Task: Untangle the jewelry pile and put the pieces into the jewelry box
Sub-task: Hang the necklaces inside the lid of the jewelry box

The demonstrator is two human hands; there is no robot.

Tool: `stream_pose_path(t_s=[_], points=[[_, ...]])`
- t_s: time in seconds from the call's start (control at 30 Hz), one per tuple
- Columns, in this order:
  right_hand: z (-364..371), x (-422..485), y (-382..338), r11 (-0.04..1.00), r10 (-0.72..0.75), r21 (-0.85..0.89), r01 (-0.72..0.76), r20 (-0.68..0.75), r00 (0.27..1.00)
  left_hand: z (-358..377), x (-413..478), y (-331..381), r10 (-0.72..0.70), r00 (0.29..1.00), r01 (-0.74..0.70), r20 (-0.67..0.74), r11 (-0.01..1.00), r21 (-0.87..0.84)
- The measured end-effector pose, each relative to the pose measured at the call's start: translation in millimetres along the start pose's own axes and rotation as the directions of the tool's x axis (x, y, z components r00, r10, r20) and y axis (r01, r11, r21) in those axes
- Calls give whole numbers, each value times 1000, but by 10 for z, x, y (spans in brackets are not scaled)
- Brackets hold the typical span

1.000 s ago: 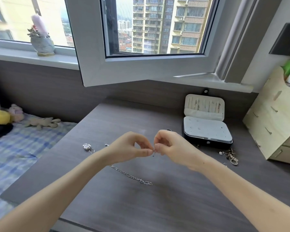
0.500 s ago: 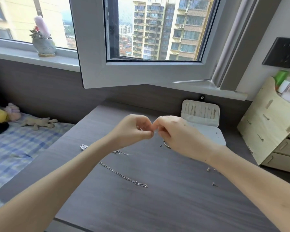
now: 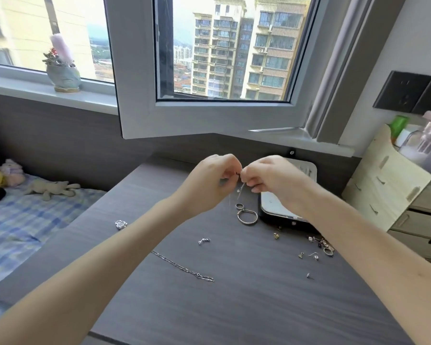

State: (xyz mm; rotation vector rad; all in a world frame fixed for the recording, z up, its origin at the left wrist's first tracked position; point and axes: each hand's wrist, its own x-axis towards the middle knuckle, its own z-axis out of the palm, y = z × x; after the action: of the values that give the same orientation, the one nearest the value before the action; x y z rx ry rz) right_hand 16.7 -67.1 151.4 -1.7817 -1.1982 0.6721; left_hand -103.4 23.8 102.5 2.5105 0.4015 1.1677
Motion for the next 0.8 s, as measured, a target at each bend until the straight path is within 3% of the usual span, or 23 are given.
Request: stream_pose_path(t_s=[0.1, 0.27, 0.33, 0.47, 0.6, 0.8], points=[[-173, -4, -46, 926, 107, 340, -163, 177, 978, 54, 70, -13, -37, 999, 37, -5, 998, -48], [-415, 5, -97, 889, 45, 433, -151, 245, 968, 129, 220, 44, -180, 983, 183, 31, 962, -204], [-518, 25, -132, 925, 24, 364, -108, 227, 974, 180, 288, 70, -187, 982, 190, 37, 955, -228], [-779, 85, -209, 999, -45, -2, 46, 97, 994, 329, 430, 90, -198, 977, 212, 82, 944, -252], [-1013, 192, -283, 912, -138, -385, 138, 29, 990, 554, 594, 59, -217, 968, 244, 130, 937, -250], [-1309, 446, -309, 856, -216, -485, 182, -15, 976, 866, 862, -34, -284, 927, 357, 245, 869, -342]])
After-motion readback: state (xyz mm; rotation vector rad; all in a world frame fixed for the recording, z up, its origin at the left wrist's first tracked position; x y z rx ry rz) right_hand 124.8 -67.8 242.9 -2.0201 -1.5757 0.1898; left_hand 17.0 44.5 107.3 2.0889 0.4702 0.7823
